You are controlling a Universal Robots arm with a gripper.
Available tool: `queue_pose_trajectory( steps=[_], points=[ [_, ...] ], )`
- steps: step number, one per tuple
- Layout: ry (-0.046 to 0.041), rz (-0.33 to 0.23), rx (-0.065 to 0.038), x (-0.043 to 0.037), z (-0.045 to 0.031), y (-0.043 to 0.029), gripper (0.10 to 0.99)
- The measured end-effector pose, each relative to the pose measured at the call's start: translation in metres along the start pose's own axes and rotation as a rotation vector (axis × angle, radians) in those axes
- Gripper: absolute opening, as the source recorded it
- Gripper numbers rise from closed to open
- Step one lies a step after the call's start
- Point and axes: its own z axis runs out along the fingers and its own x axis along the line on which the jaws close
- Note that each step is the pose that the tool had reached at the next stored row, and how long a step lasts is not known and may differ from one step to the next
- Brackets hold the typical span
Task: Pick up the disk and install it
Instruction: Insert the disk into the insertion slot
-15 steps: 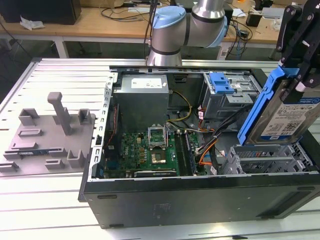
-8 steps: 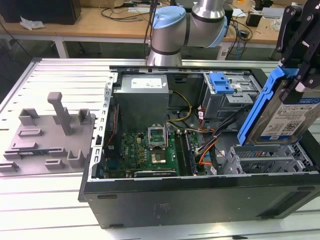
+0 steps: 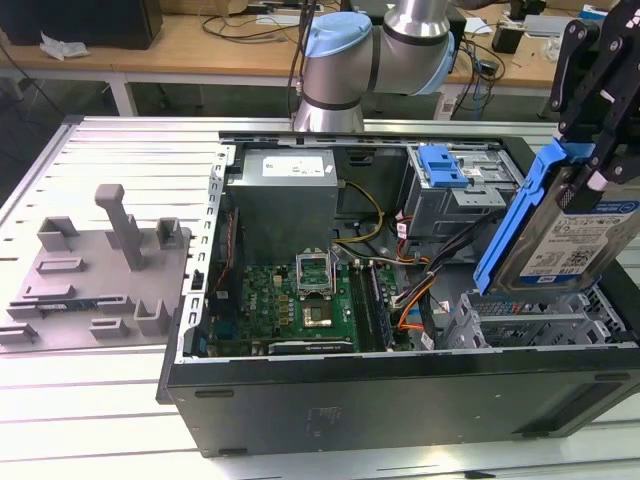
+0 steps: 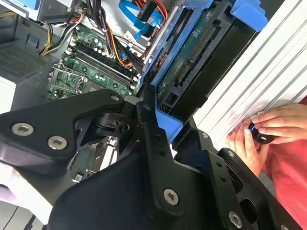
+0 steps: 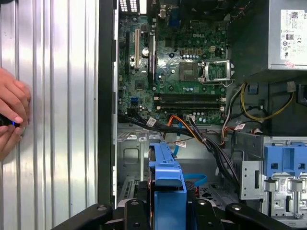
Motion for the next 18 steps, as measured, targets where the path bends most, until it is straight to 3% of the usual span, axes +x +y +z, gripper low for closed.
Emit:
queue_pose_trajectory(
  steps=[18],
  points=[
    [0.0001, 0.0, 0.0, 0.0029, 0.0113, -0.0021, 0.369]
  ],
)
